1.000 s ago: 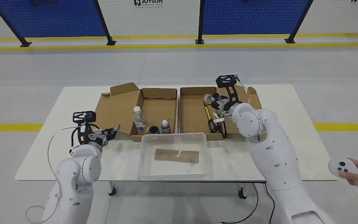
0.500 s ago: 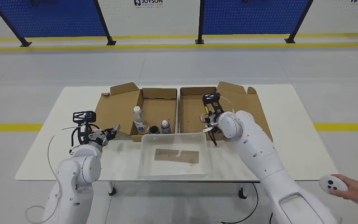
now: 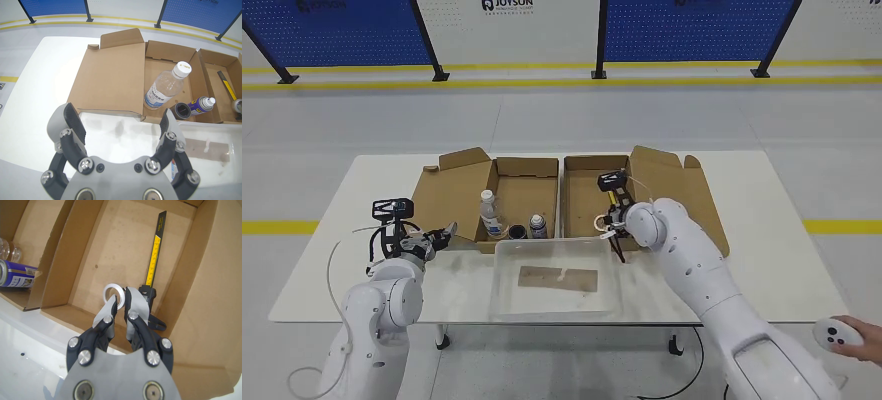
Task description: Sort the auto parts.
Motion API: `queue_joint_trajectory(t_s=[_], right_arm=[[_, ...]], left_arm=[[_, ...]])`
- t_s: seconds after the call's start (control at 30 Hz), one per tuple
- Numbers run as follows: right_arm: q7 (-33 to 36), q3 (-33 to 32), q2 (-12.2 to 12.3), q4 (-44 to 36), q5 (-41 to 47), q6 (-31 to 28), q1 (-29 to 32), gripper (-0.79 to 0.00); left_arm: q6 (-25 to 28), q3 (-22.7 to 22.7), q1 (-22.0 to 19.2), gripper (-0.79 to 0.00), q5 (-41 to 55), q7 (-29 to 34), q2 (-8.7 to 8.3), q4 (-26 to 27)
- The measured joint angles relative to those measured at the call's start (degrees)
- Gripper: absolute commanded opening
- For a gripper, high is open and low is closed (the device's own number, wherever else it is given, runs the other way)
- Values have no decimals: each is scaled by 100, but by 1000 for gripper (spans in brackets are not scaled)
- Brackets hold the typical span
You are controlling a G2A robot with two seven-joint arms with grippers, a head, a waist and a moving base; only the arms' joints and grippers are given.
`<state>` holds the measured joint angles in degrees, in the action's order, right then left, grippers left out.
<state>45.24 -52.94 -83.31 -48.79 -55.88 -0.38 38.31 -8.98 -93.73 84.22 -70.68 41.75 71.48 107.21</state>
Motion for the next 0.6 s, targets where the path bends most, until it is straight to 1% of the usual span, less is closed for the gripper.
queue_joint_trajectory(t_s=[0.13, 0.2, 0.27, 0.3, 0.33, 0.47, 0.6], right_arm=[[-9, 16, -26, 86, 32, -40, -36, -517], [-55, 9, -36, 111, 64, -55, -45, -489], [-119, -25, -37, 76, 108, -72, -47, -403], [-168, -64, -33, 23, 153, -90, -37, -265], [-214, -104, -26, -31, 193, -107, -23, 0], [-481, -367, 41, -414, 376, -206, 130, 0], [-766, -854, 185, -1222, 634, -327, 567, 0]], left_arm=[[0, 0, 0, 0, 0, 0, 0, 0], [0, 0, 0, 0, 0, 0, 0, 0], [0, 0, 0, 0, 0, 0, 0, 0], [0, 0, 0, 0, 0, 0, 0, 0], [0, 0, 0, 0, 0, 0, 0, 0], [0, 0, 0, 0, 0, 0, 0, 0], [0, 0, 0, 0, 0, 0, 0, 0]])
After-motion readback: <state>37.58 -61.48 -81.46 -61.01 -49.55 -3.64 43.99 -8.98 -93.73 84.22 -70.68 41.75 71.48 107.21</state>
